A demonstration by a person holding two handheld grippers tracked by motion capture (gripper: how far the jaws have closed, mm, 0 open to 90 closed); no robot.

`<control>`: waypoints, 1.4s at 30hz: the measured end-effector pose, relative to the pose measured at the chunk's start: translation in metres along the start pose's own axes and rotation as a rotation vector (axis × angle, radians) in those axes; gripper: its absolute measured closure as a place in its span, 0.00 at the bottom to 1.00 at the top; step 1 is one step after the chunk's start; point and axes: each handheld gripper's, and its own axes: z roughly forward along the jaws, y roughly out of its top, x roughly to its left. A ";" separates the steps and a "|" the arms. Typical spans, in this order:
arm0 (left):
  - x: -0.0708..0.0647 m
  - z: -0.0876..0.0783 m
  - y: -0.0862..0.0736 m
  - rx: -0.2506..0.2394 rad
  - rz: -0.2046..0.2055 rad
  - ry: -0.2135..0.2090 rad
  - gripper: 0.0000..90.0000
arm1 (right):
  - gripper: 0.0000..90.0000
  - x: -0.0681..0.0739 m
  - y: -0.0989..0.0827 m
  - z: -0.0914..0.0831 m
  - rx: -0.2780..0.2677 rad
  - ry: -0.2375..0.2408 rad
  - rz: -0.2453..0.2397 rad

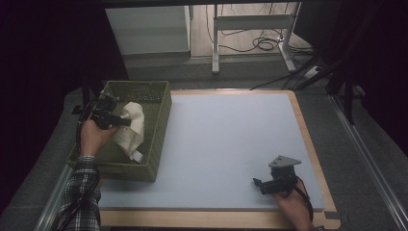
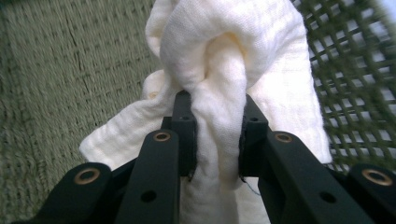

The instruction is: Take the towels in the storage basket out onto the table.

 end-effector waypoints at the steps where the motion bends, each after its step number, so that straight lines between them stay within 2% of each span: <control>1: -0.001 -0.004 0.000 -0.013 0.002 -0.005 0.83 | 0.02 0.000 0.000 0.000 0.000 0.000 0.000; 5: -0.009 -0.021 0.002 -0.056 0.021 -0.015 0.83 | 0.02 0.000 0.000 0.000 0.000 0.000 0.000; 18: -0.029 -0.056 0.014 -0.109 0.081 -0.032 0.82 | 0.02 0.000 0.000 0.000 0.000 0.000 0.001; 26: -0.045 -0.065 0.022 -0.126 0.117 -0.050 0.82 | 0.02 0.000 0.000 0.000 0.000 0.000 0.001; 32: -0.062 -0.073 0.032 -0.136 0.147 -0.059 0.82 | 0.02 0.000 0.000 0.000 0.000 0.000 0.002; 33: -0.068 -0.074 0.036 -0.137 0.158 -0.063 0.82 | 0.02 0.000 0.000 0.000 0.001 0.000 0.002; 38: -0.079 -0.075 0.043 -0.145 0.180 -0.081 0.82 | 0.02 0.000 0.000 0.000 0.000 0.000 0.001; 42: -0.094 -0.073 0.052 -0.149 0.203 -0.099 0.81 | 0.02 0.000 0.000 0.000 0.001 0.000 0.003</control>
